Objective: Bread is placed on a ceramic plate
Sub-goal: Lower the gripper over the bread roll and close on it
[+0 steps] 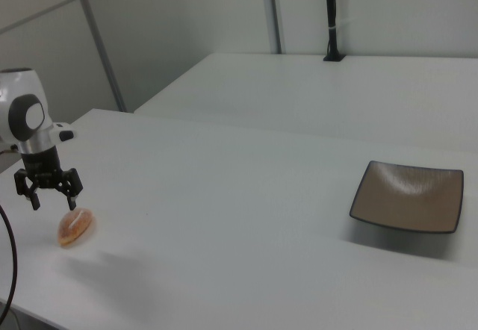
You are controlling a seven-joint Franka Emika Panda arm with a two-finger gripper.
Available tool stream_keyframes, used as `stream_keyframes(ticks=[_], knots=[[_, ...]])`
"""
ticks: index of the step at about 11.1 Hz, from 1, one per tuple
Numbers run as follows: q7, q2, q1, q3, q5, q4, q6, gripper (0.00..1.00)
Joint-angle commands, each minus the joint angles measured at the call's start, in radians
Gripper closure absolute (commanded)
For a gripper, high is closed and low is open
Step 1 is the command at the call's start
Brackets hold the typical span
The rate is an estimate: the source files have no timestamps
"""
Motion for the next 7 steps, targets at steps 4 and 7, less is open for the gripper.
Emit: stream_keyframes(ticks=[4, 7], knots=[[0.104, 0.084, 0.027, -0.002, -0.026, -0.047, 0.160, 0.00], [0.109, 0.118, 0.026, -0.002, -0.044, -0.044, 0.181, 0.00]])
